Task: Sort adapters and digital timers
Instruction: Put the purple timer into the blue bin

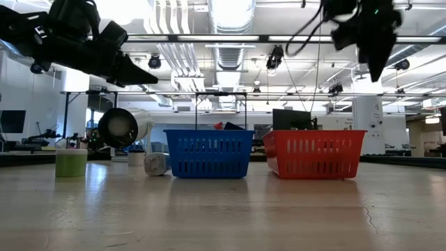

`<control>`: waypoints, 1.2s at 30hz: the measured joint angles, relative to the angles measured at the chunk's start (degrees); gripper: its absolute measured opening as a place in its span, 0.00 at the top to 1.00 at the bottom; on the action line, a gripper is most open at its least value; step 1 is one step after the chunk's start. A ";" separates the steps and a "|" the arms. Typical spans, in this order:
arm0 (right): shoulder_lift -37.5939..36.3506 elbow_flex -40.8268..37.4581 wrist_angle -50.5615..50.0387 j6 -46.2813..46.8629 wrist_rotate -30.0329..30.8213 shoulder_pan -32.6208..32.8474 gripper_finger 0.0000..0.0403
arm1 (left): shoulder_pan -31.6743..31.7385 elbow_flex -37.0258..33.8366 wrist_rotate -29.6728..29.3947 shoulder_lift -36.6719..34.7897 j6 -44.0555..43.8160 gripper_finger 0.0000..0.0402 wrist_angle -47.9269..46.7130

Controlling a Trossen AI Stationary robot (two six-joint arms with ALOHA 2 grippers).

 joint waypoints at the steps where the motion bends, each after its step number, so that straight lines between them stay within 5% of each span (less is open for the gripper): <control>1: -1.58 -0.55 0.13 3.11 -2.02 2.45 0.98 | -0.01 0.00 0.01 0.00 -0.03 0.98 -0.02; 10: -9.10 -5.25 1.17 23.31 -5.83 23.64 0.98 | -0.01 0.00 0.05 0.00 -1.12 0.98 0.92; 18: -6.71 -11.55 12.89 32.53 -9.86 38.51 0.95 | 0.01 -0.04 0.16 -0.01 1.54 0.98 1.71; 36: 14.98 -11.93 16.98 36.06 -14.23 50.22 0.44 | 0.00 -0.04 0.16 0.00 2.64 0.98 4.83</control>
